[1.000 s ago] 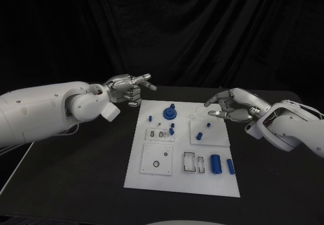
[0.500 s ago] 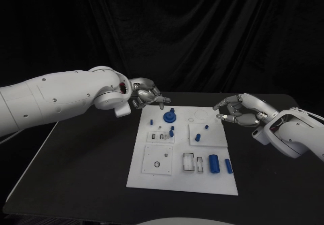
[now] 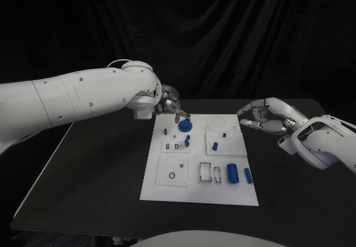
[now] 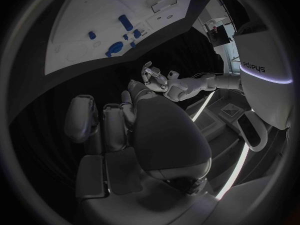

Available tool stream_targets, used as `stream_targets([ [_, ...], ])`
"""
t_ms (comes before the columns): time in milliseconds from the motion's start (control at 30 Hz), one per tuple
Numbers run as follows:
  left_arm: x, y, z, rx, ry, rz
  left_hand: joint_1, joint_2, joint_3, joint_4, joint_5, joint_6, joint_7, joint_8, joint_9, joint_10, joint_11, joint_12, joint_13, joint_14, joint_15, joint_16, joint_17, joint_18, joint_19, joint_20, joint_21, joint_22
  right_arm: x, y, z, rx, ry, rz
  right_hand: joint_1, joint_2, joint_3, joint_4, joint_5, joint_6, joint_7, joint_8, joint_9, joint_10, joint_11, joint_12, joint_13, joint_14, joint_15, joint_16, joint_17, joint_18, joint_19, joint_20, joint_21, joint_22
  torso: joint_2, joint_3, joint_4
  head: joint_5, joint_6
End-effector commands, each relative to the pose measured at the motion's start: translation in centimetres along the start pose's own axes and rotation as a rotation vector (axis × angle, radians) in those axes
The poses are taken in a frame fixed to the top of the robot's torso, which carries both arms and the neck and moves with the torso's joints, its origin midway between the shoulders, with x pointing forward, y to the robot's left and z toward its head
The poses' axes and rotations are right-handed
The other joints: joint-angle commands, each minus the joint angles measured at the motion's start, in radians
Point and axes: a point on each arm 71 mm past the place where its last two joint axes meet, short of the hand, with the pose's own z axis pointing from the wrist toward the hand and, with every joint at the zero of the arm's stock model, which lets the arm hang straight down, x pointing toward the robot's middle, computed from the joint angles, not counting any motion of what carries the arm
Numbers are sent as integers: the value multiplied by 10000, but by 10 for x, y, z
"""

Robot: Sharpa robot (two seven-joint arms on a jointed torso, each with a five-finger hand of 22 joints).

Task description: Assemble the parts on the task board

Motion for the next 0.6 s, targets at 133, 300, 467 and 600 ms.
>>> stream_targets([
  [133,10,-3,11,-693,472,567,-807,218,-266,13,-312,258,-15,-433,395,1041,-94,35,2628,1056,-114,26,2628,-5,94,-133,-121,1415,2,-3,-1,213,-129,-16,21,-44,13,60,96,10,53,-23,-17,-21,63,-30,-26,-9,61,44,72,-39,-31,73,-72,911,-49,74,-74,83,-122],
  [300,22,-6,21,-573,504,419,-956,277,-315,9,-330,354,-26,-556,497,1041,-98,35,2628,1056,-118,26,2628,16,34,-138,-152,1328,3,-4,-1,289,-68,9,37,-46,22,58,114,12,55,-24,-23,-30,70,-35,-39,-19,65,21,45,-29,-52,76,-114,891,-29,106,-125,117,-175],
  [467,36,-4,32,-484,536,148,-913,312,-273,-55,-167,387,-21,-821,565,1041,-100,35,2628,1056,-125,26,2628,34,-13,-144,-186,1249,4,-5,-1,353,-9,36,39,-47,24,58,117,13,55,-24,-24,-31,72,-35,-41,-20,66,19,42,-28,-53,77,-117,890,-7,77,-102,107,-215],
  [600,46,-3,41,-379,549,-50,-843,316,-229,-93,-80,442,-23,-951,615,1041,-104,35,2628,1056,-128,26,2628,44,-41,-148,-206,1202,5,-5,-1,410,42,59,45,-47,28,59,125,16,58,-24,-27,-67,82,-53,-82,-18,70,19,41,-22,-65,79,-142,878,-44,51,-91,119,-291],
])
